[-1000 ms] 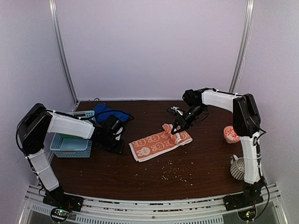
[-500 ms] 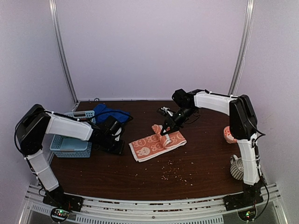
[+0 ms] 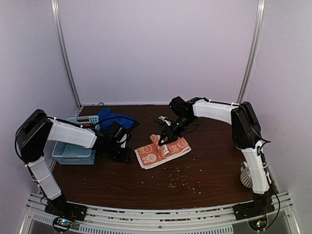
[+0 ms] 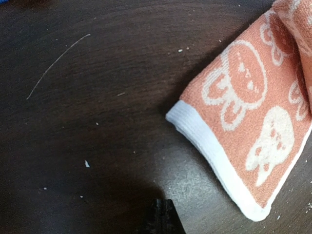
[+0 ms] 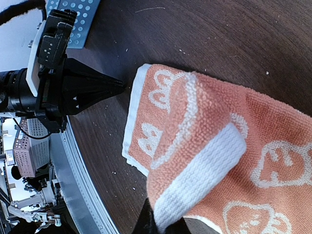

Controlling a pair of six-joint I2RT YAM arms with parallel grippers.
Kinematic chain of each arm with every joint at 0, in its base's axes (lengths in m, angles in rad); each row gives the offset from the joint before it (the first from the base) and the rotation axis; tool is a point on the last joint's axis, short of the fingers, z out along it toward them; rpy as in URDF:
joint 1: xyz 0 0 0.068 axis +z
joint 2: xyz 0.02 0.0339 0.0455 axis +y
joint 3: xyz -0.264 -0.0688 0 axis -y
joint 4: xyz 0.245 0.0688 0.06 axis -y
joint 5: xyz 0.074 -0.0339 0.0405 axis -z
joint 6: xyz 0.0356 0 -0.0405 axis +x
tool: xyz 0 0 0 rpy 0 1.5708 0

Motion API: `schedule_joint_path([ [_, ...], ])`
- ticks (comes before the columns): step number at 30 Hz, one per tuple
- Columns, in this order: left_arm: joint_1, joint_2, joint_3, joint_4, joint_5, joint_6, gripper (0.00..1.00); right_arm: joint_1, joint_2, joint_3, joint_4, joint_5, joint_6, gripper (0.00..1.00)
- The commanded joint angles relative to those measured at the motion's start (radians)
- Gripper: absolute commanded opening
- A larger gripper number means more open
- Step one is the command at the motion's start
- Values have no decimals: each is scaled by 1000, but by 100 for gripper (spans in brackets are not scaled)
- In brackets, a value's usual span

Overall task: Roll the towels
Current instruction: Fold the towel at the center of the board.

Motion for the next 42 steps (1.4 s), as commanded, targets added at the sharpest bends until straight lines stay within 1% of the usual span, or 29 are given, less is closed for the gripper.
schedule_joint_path([
  [1,-13,24,-17,9,37,-18,0,27,20,23,20,-6,24,1],
  [5,-18,36,-9,22,45,-18,0,48,34,40,18,23,28,2],
  [13,-21,55,-7,37,49,-23,0,69,65,39,51,16,69,3],
  [21,-23,64,-7,44,51,-20,0,85,66,42,125,-28,145,3],
  [32,-24,62,-17,46,49,-17,0,121,73,33,144,-48,160,5],
  [35,-23,59,-24,47,47,-17,0,128,81,38,146,-59,155,7],
  [36,-24,55,-25,47,48,-18,0,132,81,40,146,-64,154,10],
  [37,-23,53,-25,47,48,-18,0,135,82,45,146,-72,151,16],
  [38,-24,50,-26,48,49,-18,0,137,83,50,144,-79,150,30],
  [39,-23,46,-29,46,46,-19,0,137,81,55,142,-96,147,57],
  [40,-23,43,-30,44,43,-20,0,138,81,61,142,-110,145,95],
  [41,-23,37,-31,39,38,-19,0,137,80,67,138,-115,137,99],
  [42,-23,32,-33,35,32,-20,0,137,76,73,135,-110,128,100],
])
